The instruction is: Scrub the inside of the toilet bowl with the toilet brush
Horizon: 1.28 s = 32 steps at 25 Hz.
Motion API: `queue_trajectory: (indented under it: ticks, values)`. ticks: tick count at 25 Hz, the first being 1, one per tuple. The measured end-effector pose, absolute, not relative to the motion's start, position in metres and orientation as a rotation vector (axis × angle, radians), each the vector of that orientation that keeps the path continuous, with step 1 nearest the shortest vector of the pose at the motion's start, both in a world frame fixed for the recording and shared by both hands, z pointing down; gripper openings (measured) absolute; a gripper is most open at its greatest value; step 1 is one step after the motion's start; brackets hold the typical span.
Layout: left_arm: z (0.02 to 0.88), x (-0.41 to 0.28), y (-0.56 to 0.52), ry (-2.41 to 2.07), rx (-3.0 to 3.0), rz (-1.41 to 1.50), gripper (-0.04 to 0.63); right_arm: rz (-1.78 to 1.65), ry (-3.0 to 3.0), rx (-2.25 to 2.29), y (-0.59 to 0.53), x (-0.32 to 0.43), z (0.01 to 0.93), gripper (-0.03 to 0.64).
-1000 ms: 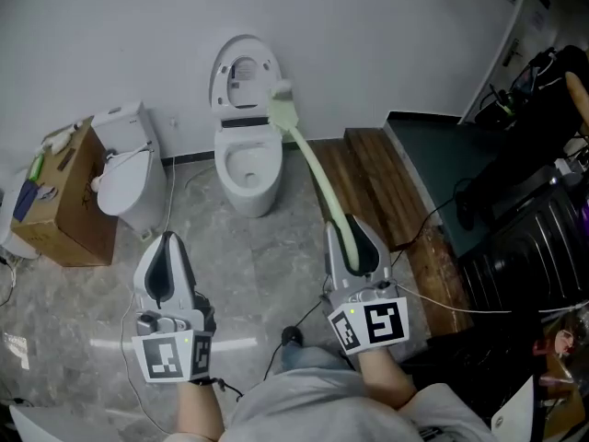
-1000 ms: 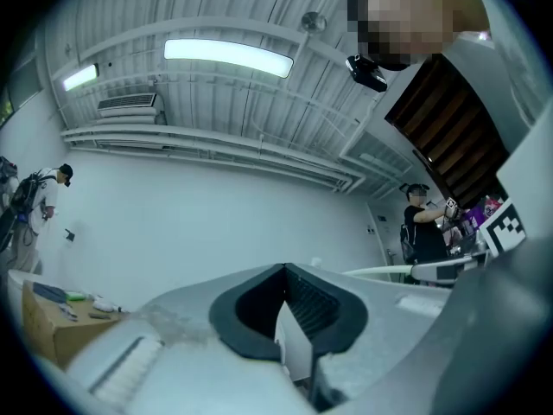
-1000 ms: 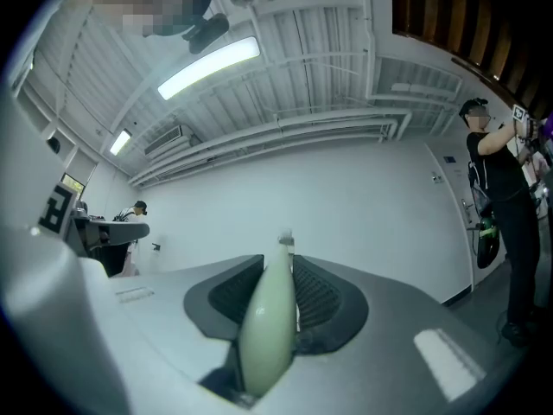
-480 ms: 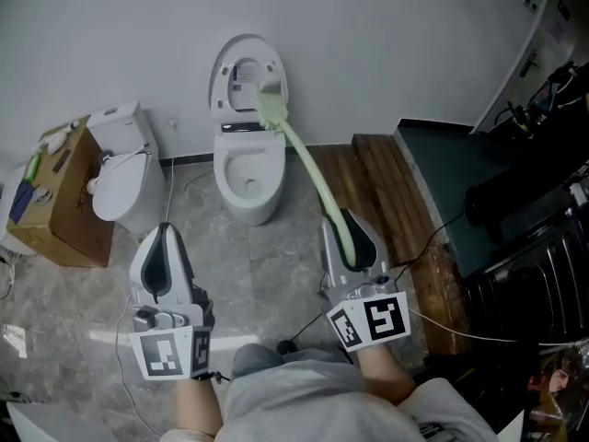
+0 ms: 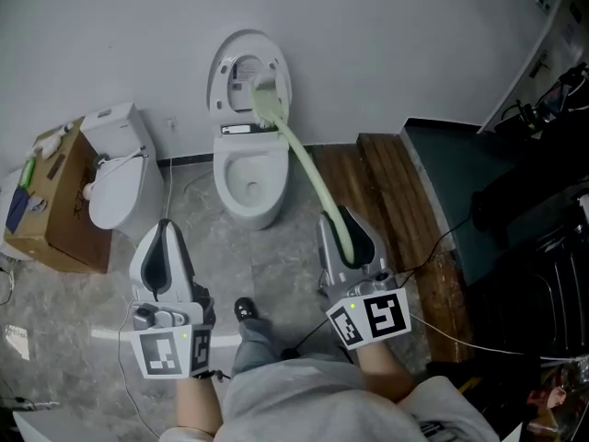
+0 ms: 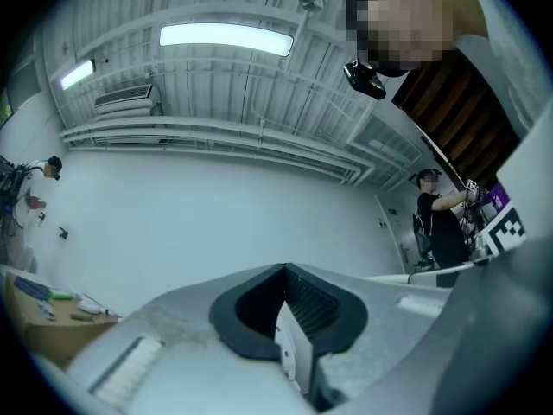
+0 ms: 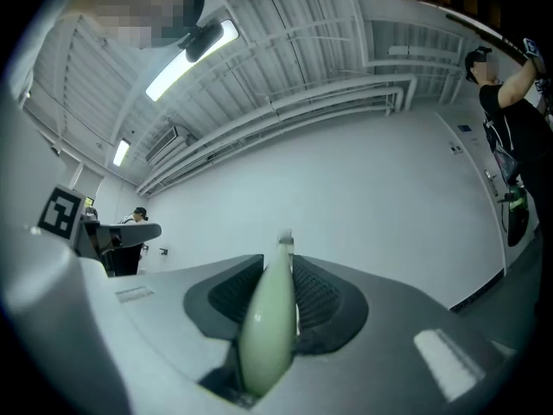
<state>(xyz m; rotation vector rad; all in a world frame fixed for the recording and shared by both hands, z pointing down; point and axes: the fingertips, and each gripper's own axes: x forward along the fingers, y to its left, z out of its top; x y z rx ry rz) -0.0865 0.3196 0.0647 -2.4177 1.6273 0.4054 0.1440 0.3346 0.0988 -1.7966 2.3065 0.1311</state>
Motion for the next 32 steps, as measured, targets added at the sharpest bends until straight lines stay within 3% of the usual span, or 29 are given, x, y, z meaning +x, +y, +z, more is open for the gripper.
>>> queue_trajectory:
  ticks: [19, 32]
  values:
    - [0.049, -0.12, 0.098, 1.494, -2.494, 0.372, 0.003, 0.195, 2.203, -1.954, 0.125, 0.109, 0.09, 0.104]
    - [0.065, -0.136, 0.004, 1.42, -2.552, 0.385, 0.003, 0.163, 2.151, -2.037, 0.058, 0.097, 0.103, 0.104]
